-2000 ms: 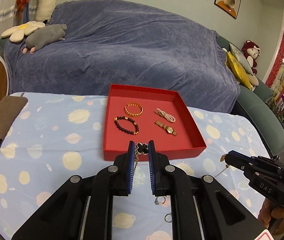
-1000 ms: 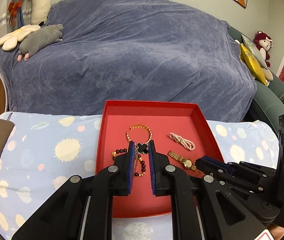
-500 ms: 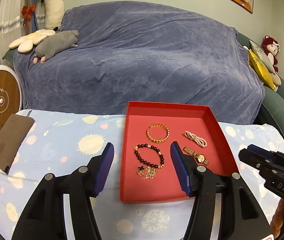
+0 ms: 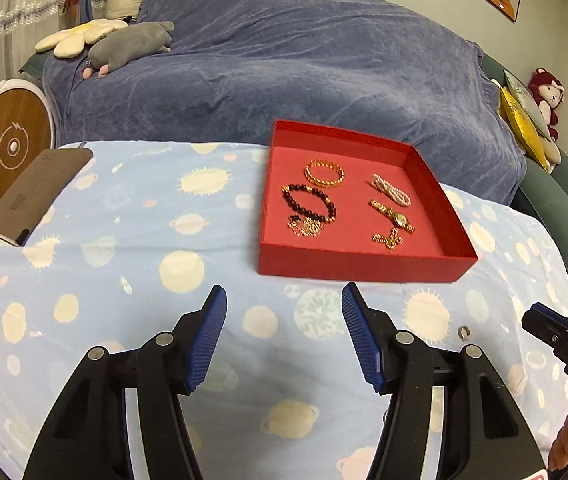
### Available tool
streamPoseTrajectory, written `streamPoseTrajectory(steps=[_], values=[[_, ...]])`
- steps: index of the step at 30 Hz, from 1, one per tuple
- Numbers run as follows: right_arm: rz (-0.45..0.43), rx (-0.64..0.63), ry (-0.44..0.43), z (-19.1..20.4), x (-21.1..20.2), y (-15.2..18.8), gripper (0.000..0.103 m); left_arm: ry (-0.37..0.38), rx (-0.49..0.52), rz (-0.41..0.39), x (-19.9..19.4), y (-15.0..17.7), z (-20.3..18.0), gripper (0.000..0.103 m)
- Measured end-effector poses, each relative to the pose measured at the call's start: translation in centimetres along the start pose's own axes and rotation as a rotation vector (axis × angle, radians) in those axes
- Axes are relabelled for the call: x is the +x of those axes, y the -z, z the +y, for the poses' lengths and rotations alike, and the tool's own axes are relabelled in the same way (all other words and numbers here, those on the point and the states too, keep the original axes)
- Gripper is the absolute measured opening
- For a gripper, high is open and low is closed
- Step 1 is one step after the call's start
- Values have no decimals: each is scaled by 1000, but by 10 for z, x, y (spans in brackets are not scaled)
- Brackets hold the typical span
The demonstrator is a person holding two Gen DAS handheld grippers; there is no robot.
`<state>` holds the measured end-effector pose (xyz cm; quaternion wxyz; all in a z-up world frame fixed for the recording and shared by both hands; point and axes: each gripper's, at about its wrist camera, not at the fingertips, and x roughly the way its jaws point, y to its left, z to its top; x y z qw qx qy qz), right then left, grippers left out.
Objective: Organize jewelry
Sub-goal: 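Move the left tool to the silver stone ring and grasp it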
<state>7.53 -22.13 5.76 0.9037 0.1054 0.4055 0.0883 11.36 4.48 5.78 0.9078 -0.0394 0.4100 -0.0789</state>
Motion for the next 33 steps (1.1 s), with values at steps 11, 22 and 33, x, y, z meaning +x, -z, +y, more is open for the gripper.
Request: streamPoseTrajectory(steps=[11,22,33], values=[[56,-47,-9,11,19,13,35,54,118,81,25,33,-26,58],[91,-82,-25,22,24,21,35,95,220,131,49,56,-63,50],[101,-83,-24,21,26,21,35,81,268,106,62,65,-75,14]])
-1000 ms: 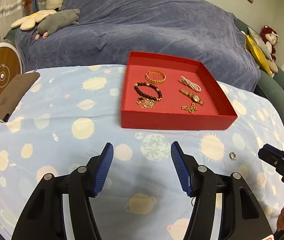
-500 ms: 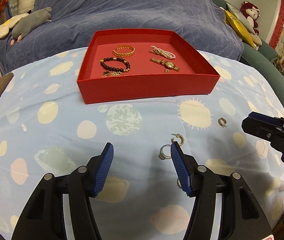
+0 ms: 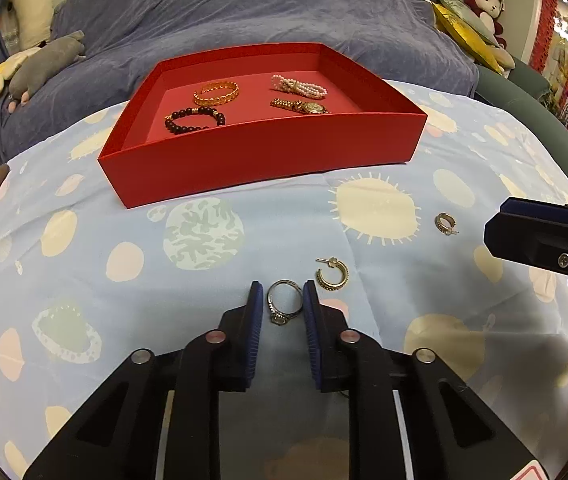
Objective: Organize jewelry
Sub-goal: 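Move the left tool to the silver stone ring and grasp it, then grasp the gold ring with red stone with the right tool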
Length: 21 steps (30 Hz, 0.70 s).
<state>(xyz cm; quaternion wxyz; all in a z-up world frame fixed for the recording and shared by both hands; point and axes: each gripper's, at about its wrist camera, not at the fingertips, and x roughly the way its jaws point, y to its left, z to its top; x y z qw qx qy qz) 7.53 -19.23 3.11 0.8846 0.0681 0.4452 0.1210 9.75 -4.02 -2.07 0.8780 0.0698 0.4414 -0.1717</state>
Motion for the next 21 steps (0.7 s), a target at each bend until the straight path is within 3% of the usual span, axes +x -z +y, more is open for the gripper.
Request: streamPoseTrajectory(steps=[2,11,21], values=[[5,-5,-2,2,2,1,35,9,1,0,0,0,0,6],[33,-44,-30,13,6,8,35,36,-40,11,-6,1,13,6],[113,-128,-103,47,25,29,35,36,-121,-31,-32,-7,43,6]])
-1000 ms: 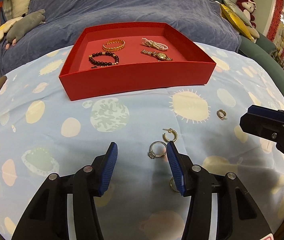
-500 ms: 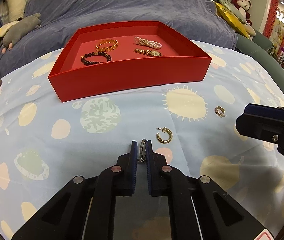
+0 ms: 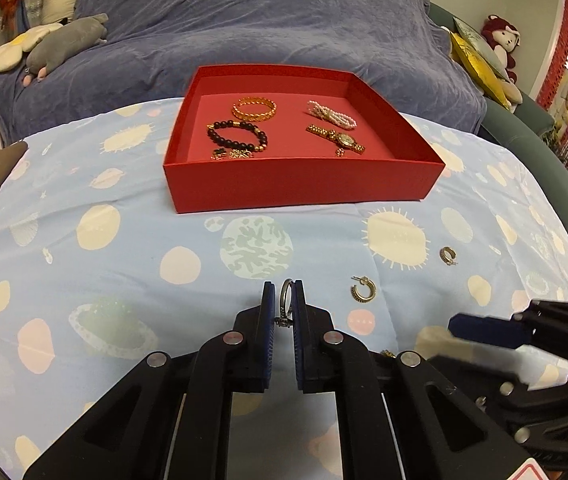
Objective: Organize jewelry
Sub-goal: 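Grasp the gold ring with red stone with the right tool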
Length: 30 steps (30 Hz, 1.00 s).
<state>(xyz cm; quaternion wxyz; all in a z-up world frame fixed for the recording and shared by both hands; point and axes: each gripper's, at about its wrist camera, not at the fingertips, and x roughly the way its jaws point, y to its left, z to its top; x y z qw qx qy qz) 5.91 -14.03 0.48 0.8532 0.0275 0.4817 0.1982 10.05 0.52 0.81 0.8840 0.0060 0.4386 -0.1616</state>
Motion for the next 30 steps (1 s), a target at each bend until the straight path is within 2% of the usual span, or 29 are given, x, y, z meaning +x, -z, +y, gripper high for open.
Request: streamPoseTrajectory(steps=[5,11,15,20,30], values=[[31,-52,-3,17,16,7,35,-11,-29,-11,-6,-3,12,6],[26,-90,19,25,26,7,33,-12,-34,-10,-8,-1,15,6],[12,-118,62,27,30,7,21,-13,-39,-6,-9,0,17,6],[2,-110,58,24,26,4,8,-14,-41,-7,-9,0,18,6],[-35,-85,45,18,13,-4,7,-7,-41,-8,-9,-2,17,6]])
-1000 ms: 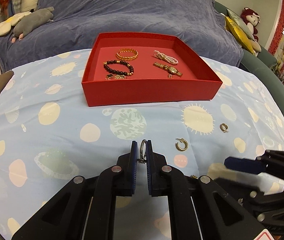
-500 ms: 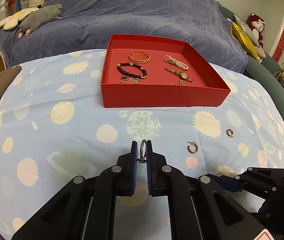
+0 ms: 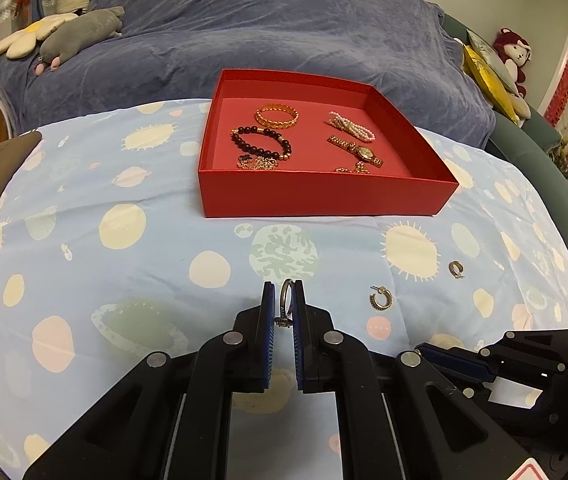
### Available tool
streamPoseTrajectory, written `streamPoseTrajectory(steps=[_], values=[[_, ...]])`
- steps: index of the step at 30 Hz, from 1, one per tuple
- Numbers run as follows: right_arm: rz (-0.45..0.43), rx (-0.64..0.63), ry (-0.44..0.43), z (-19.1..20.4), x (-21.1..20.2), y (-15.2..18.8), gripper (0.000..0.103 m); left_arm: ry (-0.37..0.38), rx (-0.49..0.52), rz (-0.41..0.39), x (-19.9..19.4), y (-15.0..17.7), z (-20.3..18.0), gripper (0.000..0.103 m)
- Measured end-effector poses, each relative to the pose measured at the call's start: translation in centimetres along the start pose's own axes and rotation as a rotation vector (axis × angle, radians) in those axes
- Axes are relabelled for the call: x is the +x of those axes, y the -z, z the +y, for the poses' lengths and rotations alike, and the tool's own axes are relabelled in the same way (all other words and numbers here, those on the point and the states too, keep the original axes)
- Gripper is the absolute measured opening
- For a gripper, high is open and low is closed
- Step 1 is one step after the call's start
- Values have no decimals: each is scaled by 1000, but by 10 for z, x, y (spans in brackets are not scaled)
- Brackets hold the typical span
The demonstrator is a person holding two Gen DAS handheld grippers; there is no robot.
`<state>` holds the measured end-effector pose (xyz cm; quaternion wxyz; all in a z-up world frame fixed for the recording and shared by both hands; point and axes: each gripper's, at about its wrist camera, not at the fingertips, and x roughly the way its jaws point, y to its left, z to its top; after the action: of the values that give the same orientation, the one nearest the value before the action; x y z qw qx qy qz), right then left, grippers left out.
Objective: Organize jewelry
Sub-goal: 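Grasp the gold ring with red stone with the right tool, then carry both rings into the red box and open both tools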
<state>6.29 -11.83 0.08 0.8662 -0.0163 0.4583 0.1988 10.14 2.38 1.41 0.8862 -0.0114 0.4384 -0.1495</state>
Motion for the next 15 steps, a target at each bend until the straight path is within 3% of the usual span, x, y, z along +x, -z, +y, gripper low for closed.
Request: streamPoseTrajectory(steps=[15], values=[[-103,117,35,-42,-32,-23,7,4,11,-10,0,-8,-15,6]])
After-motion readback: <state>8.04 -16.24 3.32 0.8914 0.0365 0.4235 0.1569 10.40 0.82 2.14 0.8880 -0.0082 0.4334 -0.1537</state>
